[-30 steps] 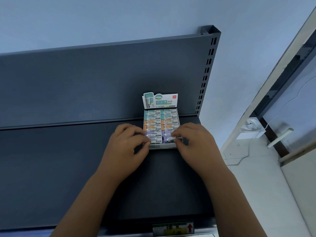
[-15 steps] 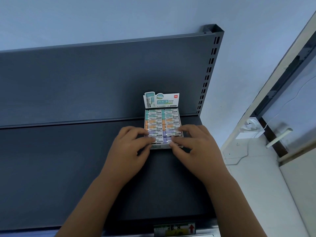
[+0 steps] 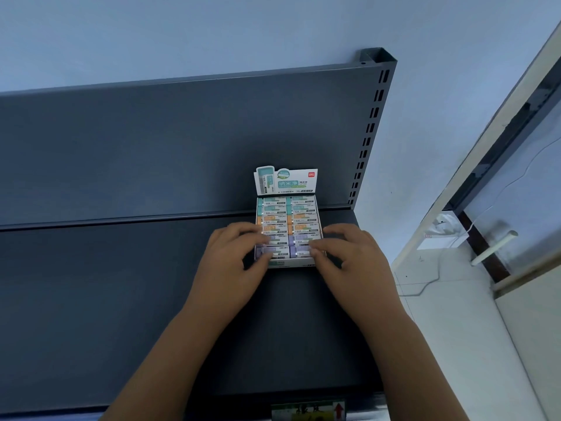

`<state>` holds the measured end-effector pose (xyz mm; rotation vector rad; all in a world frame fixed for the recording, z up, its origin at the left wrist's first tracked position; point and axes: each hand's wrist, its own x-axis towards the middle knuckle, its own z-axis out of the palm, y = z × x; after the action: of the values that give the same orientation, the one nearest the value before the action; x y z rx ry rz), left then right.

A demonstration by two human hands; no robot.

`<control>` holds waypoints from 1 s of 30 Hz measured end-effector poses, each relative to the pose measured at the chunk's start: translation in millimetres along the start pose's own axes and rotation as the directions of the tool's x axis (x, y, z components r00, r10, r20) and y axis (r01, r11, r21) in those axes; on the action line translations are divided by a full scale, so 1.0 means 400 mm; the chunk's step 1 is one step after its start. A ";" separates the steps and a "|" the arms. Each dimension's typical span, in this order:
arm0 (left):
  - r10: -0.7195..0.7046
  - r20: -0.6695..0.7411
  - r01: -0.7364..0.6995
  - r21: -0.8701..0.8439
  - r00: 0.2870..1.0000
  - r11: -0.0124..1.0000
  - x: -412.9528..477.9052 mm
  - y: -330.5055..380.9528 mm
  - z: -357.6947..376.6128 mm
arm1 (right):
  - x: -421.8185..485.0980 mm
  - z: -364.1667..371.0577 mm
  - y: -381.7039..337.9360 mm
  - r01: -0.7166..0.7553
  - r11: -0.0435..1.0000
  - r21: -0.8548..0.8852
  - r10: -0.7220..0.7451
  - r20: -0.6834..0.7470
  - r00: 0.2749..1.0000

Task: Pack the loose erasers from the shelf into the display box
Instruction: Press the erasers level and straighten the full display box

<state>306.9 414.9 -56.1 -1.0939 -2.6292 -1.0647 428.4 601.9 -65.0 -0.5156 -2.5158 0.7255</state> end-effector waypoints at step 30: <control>-0.147 0.164 0.168 -0.120 0.975 0.978 0.038 0.015 -0.020 | 0.061 -0.014 -0.014 -0.228 0.958 0.175 0.202 0.154 0.967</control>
<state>298.4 421.6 -41.6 -1.0460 -2.8442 -1.2514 410.4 611.1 -49.5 -0.7004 -2.5003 1.1062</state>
